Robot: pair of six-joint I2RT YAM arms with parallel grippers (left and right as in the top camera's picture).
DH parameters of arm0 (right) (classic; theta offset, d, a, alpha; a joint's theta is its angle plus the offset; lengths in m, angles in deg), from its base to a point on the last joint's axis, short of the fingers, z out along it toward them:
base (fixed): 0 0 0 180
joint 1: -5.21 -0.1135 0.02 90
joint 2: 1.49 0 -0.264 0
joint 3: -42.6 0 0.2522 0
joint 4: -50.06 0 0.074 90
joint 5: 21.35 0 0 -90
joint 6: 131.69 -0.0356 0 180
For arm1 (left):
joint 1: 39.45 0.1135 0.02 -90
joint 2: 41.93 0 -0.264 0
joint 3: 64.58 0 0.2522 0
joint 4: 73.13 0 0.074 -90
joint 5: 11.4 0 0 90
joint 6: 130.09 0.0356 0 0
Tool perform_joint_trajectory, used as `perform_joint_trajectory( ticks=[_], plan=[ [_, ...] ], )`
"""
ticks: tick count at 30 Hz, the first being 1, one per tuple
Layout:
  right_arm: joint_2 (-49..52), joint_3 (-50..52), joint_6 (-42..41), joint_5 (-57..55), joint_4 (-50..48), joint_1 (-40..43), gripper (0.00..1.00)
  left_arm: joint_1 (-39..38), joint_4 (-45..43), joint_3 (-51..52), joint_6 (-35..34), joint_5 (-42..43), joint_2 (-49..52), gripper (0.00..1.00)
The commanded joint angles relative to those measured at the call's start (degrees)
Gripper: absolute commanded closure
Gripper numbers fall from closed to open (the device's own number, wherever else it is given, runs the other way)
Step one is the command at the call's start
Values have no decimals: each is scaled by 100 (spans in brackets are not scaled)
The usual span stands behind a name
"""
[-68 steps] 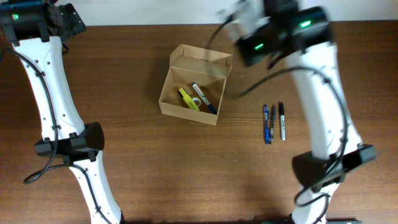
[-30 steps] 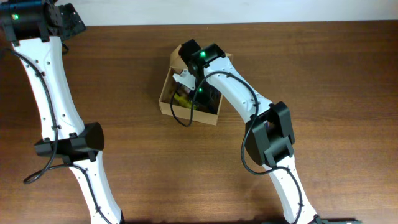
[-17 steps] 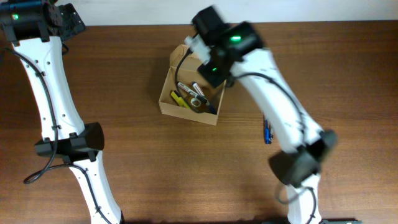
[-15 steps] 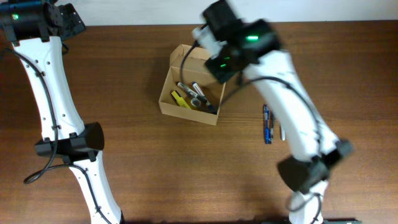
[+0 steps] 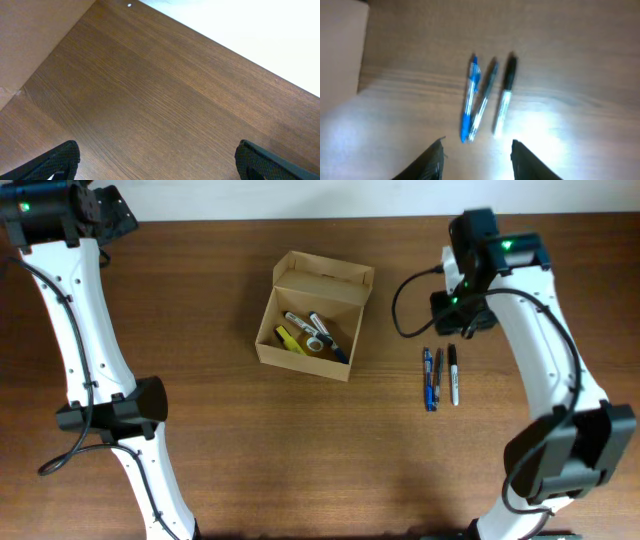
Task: Pack container
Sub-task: 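Move the right gripper down over the pens and Sharpie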
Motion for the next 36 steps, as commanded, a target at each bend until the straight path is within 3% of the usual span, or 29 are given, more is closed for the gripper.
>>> perform_joint_trajectory(
  ticks=[1,14,30,34,36],
  plan=[
    [-42,776,-385,476,-479,-15,56,15,-9,17,48,2,105,0],
    [59,2476,-964,444,-2428,-15,55,15,-9,17,46,2,105,0],
    [688,2549,-964,103,-3058,-4,56,15,-9,17,48,2,105,0],
    [780,2549,-964,96,-3099,-4,69,15,-9,17,48,2,105,0],
    [835,2549,-964,98,-3099,-4,69,15,-9,17,46,2,105,0]
  ],
)
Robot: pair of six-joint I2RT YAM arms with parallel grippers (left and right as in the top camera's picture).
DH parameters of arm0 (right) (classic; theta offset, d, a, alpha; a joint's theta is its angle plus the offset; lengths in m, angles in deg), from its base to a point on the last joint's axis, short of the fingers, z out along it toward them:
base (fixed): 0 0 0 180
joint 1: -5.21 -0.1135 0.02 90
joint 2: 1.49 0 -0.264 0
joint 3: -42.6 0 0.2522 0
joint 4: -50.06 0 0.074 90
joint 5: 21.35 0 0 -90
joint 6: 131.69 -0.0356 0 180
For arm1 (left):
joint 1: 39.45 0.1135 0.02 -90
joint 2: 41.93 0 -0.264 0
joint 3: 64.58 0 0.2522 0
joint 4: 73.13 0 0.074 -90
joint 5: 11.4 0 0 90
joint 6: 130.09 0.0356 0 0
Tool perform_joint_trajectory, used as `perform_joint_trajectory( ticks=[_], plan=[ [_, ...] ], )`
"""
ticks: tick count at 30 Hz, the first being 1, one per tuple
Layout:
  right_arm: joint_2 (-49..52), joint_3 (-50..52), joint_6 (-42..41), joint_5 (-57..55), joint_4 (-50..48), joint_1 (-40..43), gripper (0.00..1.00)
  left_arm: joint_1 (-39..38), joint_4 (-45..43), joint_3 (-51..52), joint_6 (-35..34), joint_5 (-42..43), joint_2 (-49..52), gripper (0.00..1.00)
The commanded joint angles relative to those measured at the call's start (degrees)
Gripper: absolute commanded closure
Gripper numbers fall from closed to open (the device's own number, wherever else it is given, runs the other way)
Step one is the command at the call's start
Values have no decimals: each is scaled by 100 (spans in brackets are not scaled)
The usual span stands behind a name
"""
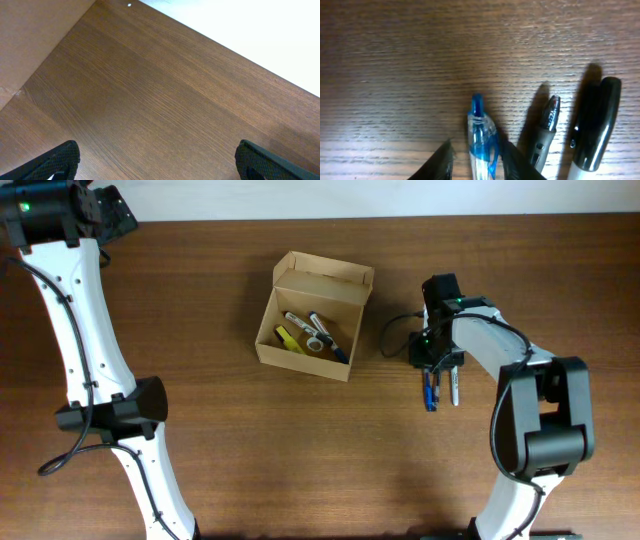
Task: Pack container
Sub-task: 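Move the right gripper down over the pens and Sharpie, then grasp the blue pen with the right gripper and lift it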
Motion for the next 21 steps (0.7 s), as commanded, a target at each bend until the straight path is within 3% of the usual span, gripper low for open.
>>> perform_joint_trajectory(
  ticks=[1,3,5,10,13,21],
  plan=[
    [146,55,-55,-90,-11,0,70,15,-11,17,48,2,105,0],
    [238,55,-57,-85,-9,0,88,15,-11,17,48,2,105,0],
    [308,55,-57,-66,-4,0,96,15,-9,17,48,2,105,0],
    [164,-125,20,50,127,0,96,15,-9,17,48,2,105,0],
    [-109,-619,516,588,455,-9,96,15,-11,17,48,2,105,0],
    [-634,-3154,1840,1174,2107,-330,96,15,-9,17,48,2,105,0]
  ],
)
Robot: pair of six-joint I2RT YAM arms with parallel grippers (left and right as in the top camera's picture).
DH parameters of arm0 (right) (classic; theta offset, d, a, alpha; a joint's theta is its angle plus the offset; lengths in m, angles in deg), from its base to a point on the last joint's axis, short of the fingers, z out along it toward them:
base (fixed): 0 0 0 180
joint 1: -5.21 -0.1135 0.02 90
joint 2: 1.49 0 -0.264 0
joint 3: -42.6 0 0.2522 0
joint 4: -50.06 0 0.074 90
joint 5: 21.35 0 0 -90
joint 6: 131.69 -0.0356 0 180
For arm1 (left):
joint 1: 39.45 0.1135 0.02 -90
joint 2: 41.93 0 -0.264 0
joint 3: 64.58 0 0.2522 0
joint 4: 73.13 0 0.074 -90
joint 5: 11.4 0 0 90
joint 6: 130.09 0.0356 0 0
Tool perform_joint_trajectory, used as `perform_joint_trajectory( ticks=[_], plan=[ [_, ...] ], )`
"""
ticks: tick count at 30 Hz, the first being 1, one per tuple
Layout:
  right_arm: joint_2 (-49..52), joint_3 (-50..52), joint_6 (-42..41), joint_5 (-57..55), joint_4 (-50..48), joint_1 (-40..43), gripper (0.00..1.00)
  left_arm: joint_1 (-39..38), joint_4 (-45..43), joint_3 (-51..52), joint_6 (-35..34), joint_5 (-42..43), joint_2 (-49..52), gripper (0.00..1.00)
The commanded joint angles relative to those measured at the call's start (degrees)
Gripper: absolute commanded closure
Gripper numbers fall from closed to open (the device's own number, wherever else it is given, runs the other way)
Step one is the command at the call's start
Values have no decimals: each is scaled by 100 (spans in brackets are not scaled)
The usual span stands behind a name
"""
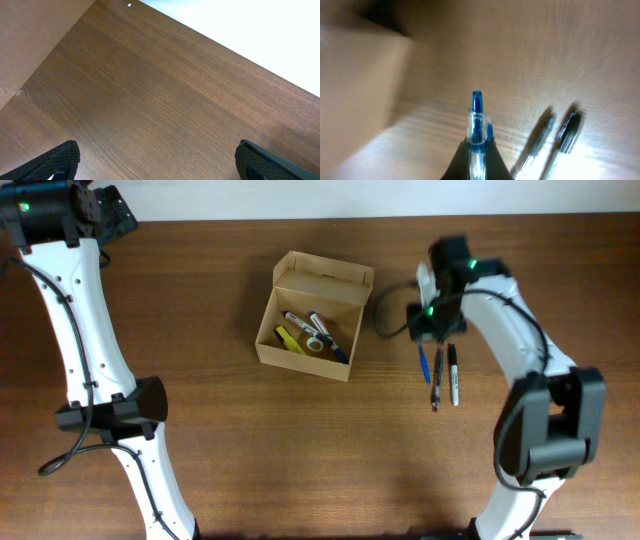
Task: Pack container
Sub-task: 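Grasp the blue pen with the right gripper and lift it, then carry the blue pen into the box and open the right gripper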
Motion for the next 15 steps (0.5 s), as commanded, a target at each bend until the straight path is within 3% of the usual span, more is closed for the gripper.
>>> perform_joint_trajectory(
  ticks=[1,6,15],
  plan=[
    [-442,-1093,765,297,376,-297,96,15,-11,17,46,0,105,0],
    [-442,-1777,1408,267,629,-822,96,15,-11,17,48,0,105,0],
    [-81,-1781,3880,289,129,-2144,96,15,-11,17,46,0,105,0]
  ],
)
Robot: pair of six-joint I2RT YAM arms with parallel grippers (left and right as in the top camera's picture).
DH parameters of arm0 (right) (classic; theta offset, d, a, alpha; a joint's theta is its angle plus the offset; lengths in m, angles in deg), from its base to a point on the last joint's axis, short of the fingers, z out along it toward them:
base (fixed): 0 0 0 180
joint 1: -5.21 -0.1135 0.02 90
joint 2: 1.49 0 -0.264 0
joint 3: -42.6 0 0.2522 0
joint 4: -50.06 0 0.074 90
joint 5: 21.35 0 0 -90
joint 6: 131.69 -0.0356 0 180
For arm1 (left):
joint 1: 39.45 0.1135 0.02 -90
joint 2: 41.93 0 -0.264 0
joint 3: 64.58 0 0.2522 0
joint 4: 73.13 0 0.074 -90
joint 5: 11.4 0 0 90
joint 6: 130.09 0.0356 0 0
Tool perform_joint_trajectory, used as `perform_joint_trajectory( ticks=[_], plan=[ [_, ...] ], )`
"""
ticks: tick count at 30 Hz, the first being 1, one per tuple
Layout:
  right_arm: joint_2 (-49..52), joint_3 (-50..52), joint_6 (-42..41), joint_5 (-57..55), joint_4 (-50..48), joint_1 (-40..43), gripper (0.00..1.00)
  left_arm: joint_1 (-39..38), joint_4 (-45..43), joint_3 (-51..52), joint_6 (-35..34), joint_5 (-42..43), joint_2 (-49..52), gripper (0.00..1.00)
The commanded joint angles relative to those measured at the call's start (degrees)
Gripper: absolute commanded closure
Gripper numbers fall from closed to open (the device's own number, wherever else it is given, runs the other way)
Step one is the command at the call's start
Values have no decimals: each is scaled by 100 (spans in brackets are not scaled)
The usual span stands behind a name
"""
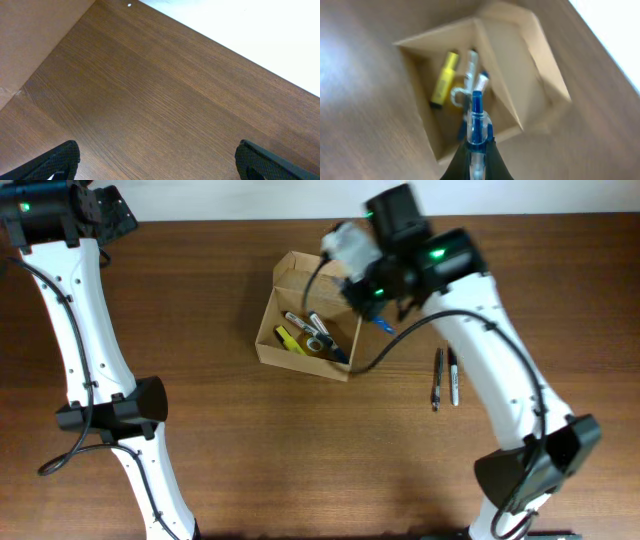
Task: Pack container
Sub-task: 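Carry the blue pen into the box and open the right gripper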
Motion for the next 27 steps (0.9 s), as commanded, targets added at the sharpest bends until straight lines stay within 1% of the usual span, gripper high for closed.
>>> perform_joint_trajectory(
  ticks=[1,6,10,15,18,19,20,21,27],
  plan=[
    [372,2,1340,111,-273,-446,96,15,-11,17,48,2,105,0],
    [922,2,1412,118,-898,-728,96,15,-11,17,48,2,105,0],
    [1530,2,1429,116,-1270,-754,96,15,-11,17,48,2,105,0],
    [2249,2,1421,341,-1228,-713,96,15,-9,17,46,2,105,0],
    [2601,2,1043,446,-1178,-719,95,15,-11,17,46,2,105,0],
    [2645,2,901,435,-1163,-719,82,15,-9,17,48,2,105,0],
    [2671,2,743,417,-1152,-719,66,15,-11,17,46,2,105,0],
    [2669,2,603,413,-1137,-719,57,15,-9,17,46,2,105,0],
    [2413,-192,-31,385,-876,-688,52,15,-11,17,48,2,105,0]
  ],
)
